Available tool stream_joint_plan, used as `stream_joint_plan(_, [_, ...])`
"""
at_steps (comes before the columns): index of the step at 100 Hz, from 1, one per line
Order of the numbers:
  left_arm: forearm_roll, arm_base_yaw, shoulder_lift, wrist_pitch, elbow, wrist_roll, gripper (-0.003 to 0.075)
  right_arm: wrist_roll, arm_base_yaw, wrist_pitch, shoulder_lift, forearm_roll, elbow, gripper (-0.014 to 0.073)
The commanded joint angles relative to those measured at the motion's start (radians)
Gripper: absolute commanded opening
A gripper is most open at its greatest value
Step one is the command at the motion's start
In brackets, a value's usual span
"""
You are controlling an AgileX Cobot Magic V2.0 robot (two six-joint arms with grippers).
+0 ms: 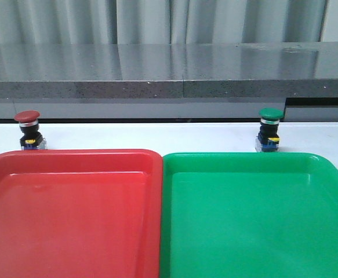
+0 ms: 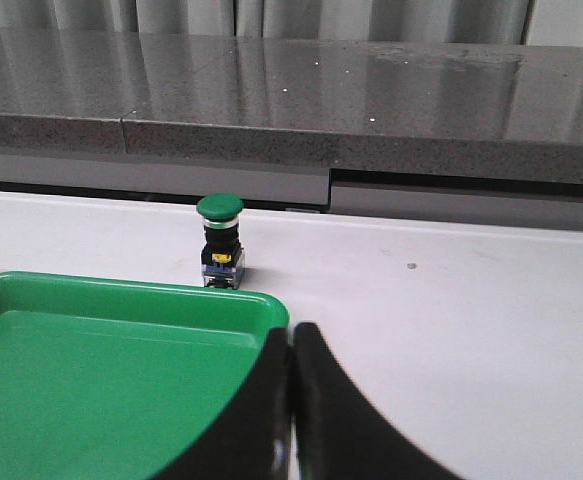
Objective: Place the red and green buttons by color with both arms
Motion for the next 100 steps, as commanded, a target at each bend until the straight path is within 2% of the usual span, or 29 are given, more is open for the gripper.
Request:
stream_joint_plan(1, [0.0,0.003,-0.03,-0.076,0.042,-0.006,-0.0019,-0.003,-0.004,-0.079,-0.022,-0.009,-0.014,-0.0067])
stream_joint_plan(60, [-0.012,0.003,-0.026,-0.081,0.016,-0.006,-0.0019,-0.003,-0.004,-0.079,-0.022,-0.009,-0.014,-0.0067])
stream_joint_plan(77, [-0.027,0.003,0.036,0.001,-0.118,-0.006,-0.0019,-0.003,-0.004,-0.079,-0.022,-0.009,-0.014,-0.0067])
stream_joint_plan(100, [-0.054,0.003,0.268,0.194,-0.378,-0.006,-0.0019,-0.003,-0.004,-0.079,-0.022,-0.009,-0.014,-0.0067])
